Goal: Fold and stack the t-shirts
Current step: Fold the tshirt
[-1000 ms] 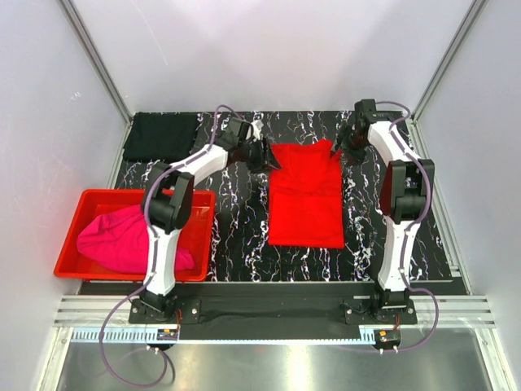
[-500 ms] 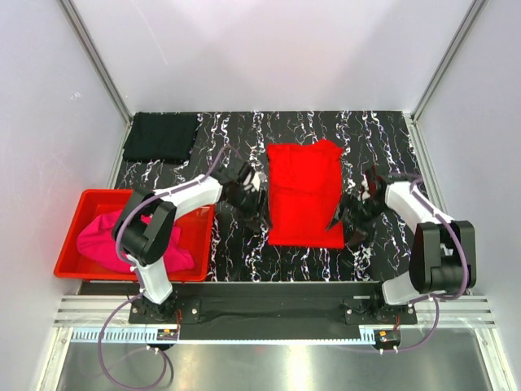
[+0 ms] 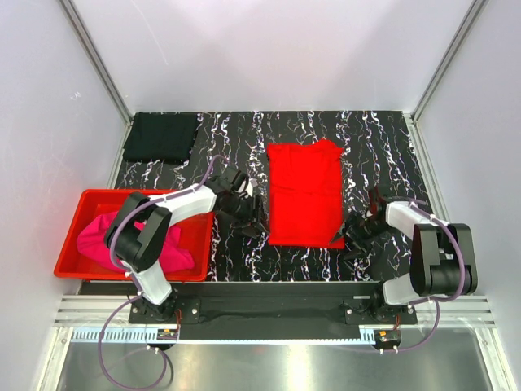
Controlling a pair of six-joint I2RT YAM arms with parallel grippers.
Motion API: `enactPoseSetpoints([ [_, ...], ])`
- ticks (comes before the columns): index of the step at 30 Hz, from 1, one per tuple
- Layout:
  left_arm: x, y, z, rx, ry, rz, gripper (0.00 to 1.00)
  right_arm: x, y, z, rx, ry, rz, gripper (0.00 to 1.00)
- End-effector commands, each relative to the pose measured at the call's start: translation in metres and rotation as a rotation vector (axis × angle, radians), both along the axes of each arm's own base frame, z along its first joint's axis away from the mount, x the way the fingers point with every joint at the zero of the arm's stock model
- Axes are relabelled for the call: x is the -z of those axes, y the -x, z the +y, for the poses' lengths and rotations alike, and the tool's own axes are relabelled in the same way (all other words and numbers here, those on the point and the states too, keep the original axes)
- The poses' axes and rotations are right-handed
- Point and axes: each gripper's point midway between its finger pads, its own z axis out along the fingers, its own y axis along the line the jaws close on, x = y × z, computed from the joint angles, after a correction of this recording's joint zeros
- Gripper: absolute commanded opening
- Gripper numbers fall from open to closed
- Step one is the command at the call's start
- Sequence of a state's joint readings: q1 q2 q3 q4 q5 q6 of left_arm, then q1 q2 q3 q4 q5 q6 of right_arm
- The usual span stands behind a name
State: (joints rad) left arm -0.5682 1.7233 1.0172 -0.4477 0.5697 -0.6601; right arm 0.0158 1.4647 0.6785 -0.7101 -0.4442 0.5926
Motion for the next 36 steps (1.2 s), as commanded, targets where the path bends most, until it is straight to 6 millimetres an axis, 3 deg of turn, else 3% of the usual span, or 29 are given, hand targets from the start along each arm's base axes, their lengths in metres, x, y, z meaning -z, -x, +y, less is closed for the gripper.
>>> enactPoseSetpoints([
  [1, -0.01, -0.005, -0.004, -0.02, 0.047, -0.044, 0.61, -0.003, -0.02, -0.015, 0.074, 0.04, -0.101, 0.71],
  [5, -0.009, -0.004, -0.004, -0.024, 0.056, -0.046, 0.61, -0.005, -0.028, -0.022, 0.091, 0.053, -0.15, 0.72],
  [15, 0.0, 0.002, -0.003, -0.027, 0.053, -0.012, 0.61, 0.018, -0.023, -0.02, 0.11, 0.026, -0.095, 0.65],
  [21, 0.006, 0.006, -0.001, -0.046, 0.041, 0.012, 0.7, 0.022, -0.025, -0.018, 0.111, 0.014, -0.1, 0.44],
  [23, 0.01, 0.008, -0.001, -0.05, 0.04, 0.02, 0.71, 0.021, -0.027, -0.018, 0.11, 0.009, -0.112, 0.3],
  [26, 0.013, 0.011, -0.002, -0.046, 0.032, 0.039, 0.72, 0.019, -0.031, -0.014, 0.122, -0.014, -0.114, 0.15],
  [33, 0.024, 0.011, -0.012, -0.072, 0.02, 0.113, 0.69, 0.013, -0.032, -0.009, 0.136, -0.051, -0.12, 0.02],
  [36, 0.03, 0.014, -0.014, -0.085, -0.015, 0.153, 0.66, 0.009, -0.035, -0.009, 0.138, -0.051, -0.134, 0.02],
])
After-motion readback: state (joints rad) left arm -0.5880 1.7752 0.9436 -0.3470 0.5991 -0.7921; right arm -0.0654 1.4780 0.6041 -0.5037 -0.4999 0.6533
